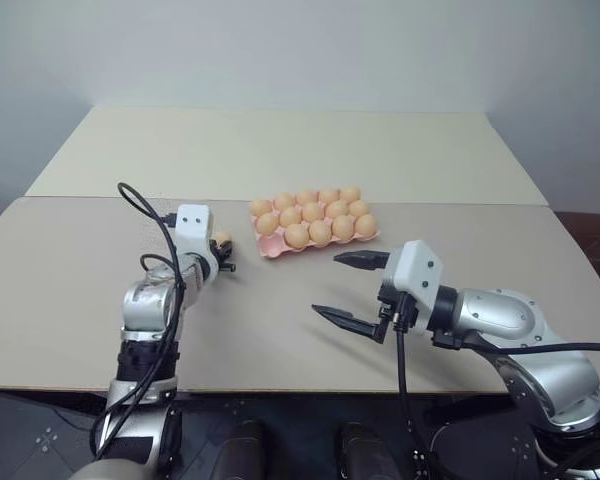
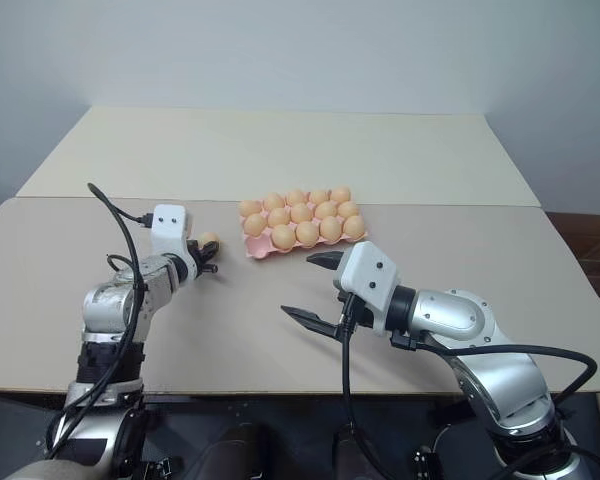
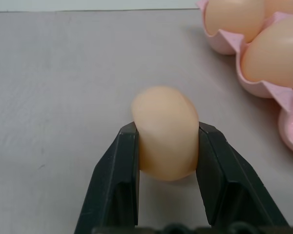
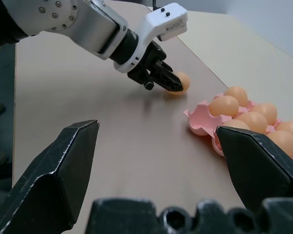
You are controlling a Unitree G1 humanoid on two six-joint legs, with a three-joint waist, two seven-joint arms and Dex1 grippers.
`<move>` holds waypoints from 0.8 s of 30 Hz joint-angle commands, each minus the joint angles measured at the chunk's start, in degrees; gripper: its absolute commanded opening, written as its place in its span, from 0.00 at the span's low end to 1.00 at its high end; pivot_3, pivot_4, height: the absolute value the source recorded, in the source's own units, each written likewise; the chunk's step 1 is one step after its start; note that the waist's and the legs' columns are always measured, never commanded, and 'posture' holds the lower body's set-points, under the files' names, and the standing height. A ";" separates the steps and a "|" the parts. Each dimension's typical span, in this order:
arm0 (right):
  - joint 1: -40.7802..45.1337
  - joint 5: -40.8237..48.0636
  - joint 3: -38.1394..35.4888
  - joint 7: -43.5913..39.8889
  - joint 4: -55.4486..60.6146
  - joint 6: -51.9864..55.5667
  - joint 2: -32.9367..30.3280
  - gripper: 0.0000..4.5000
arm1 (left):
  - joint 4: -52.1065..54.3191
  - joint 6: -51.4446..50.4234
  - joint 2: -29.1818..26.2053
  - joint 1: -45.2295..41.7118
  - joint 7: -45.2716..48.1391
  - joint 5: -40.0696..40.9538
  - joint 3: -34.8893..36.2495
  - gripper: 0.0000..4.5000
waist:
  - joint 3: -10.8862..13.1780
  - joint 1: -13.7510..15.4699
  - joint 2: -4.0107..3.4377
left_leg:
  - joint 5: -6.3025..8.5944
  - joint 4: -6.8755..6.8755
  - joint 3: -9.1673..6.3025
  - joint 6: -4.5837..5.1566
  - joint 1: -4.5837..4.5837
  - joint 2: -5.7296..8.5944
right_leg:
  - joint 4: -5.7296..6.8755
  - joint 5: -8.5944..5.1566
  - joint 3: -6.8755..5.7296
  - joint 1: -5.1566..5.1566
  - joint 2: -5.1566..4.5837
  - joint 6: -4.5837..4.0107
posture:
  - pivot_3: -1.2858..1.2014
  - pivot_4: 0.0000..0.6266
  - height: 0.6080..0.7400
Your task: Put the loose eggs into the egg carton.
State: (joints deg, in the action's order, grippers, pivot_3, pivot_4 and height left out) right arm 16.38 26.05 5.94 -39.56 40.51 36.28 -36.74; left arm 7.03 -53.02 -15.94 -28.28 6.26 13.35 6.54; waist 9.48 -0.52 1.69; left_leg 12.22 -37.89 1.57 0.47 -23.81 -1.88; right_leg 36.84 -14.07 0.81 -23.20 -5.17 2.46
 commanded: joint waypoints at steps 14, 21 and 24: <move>-0.21 0.24 -1.06 0.85 1.47 -1.06 0.05 1.00 | 13.26 -1.74 4.81 0.07 -0.75 -2.58 -10.73 0.28 | 0.00 0.34 0.01 | -0.01 -0.02 0.01 0.00 0.02 0.03 | 0.00 0.02 0.01 0.03 0.02 0.02 | 0.52 0.24 1.00; -0.69 0.41 -1.26 0.67 2.07 -1.00 -0.31 1.00 | 11.29 -1.85 3.93 -1.87 0.02 -4.64 -12.07 0.28 | 0.01 0.35 0.01 | -0.01 -0.02 0.01 0.00 0.02 0.04 | -0.01 0.02 0.00 0.03 0.02 0.02 | 0.52 0.24 1.00; -0.69 0.18 -1.13 0.77 2.01 -1.19 -0.23 1.00 | 9.97 -1.45 3.76 -1.93 0.55 -4.97 -12.01 0.28 | 0.01 0.36 0.01 | -0.01 -0.02 0.01 0.00 0.02 0.03 | -0.01 0.02 0.00 0.03 0.02 0.02 | 0.52 0.24 1.00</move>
State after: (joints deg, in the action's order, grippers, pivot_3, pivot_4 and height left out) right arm 15.42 26.03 5.80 -38.78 40.51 36.27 -36.78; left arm 16.43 -55.95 -11.98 -29.34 6.41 9.08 -5.43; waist 9.49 -0.16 1.71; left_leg 12.21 -37.91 1.57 0.47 -23.79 -1.84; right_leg 36.83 -14.06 0.80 -23.17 -5.15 2.48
